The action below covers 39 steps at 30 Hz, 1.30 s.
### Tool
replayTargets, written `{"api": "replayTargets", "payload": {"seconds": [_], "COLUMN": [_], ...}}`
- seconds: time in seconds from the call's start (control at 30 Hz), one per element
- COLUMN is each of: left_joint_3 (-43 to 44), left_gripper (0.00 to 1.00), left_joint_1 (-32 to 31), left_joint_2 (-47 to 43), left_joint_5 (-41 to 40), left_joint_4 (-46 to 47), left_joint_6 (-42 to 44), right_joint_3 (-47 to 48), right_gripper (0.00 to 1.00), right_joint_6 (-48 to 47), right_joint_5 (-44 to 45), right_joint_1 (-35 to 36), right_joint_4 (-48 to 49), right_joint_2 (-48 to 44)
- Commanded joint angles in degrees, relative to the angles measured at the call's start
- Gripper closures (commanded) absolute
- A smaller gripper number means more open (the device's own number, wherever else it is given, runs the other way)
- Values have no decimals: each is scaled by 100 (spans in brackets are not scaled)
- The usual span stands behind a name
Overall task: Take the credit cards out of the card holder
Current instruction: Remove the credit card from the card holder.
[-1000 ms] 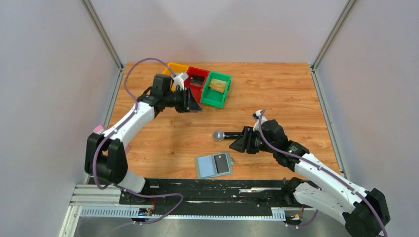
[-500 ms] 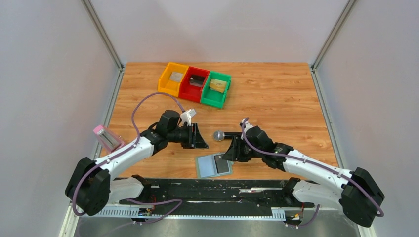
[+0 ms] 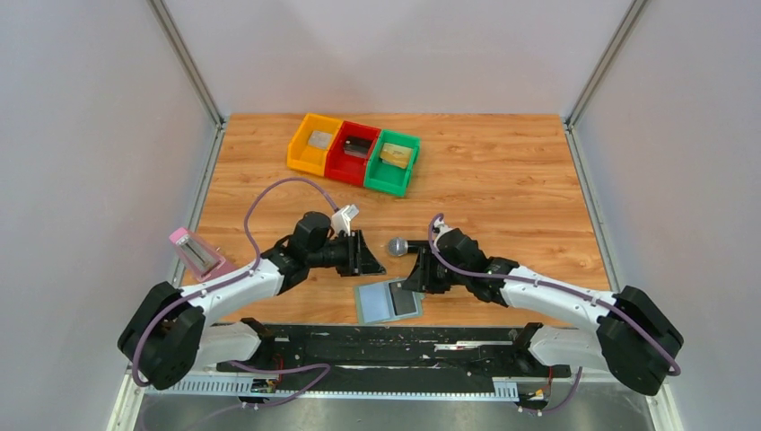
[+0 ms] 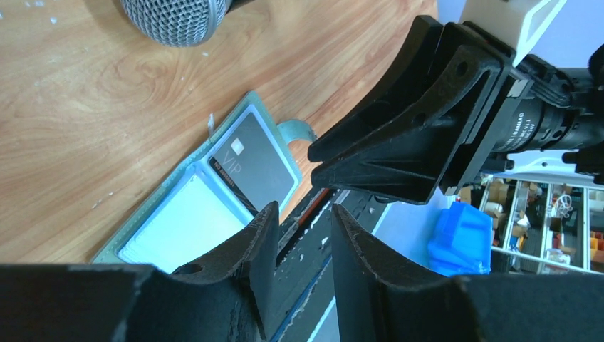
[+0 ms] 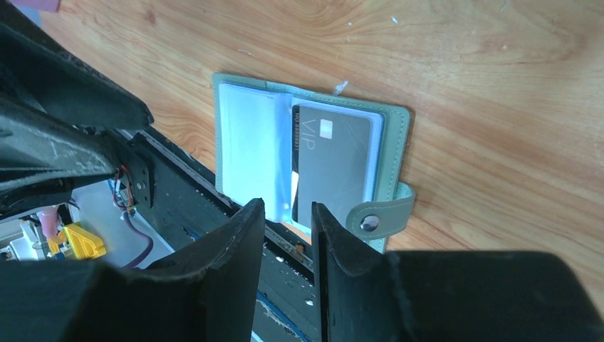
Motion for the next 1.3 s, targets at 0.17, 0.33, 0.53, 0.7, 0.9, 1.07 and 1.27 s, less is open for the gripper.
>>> {"api": "replayTargets", "payload": {"seconds": [0.17, 0.33, 0.53, 0.7, 0.9, 1.07, 1.27], "left_joint_3": [-455, -591, -646, -691, -674, -676, -731], "left_gripper": [60, 60, 60, 60, 60, 59, 59], "left_joint_1": [-332, -501, -630, -691, -762, -802, -829], "left_joint_2": [595, 878, 1324, 1546, 1495, 1456, 1673], "left_joint_5": [-156, -236, -319, -493, -759, -915, -790], "left_joint_4": [1207, 1602, 1963, 1949, 1621, 1463, 1860], "left_joint_6": [-489, -616, -729, -670, -501, -400, -544], "right_joint_3": [-90, -238, -343, -478, -623, -694, -740], "right_gripper": [71, 71, 71, 73, 77, 78, 79], "right_joint_6": [57, 34, 12, 52, 104, 164, 197], "right_joint_5": [-40, 94, 86, 60, 64, 32, -18], "right_joint_1": [37, 40, 35, 35, 38, 40, 45], "right_joint_4": [546, 595, 726, 814, 1055, 1117, 1187], "right_joint_2": [374, 452, 641, 780, 829, 854, 842]}}
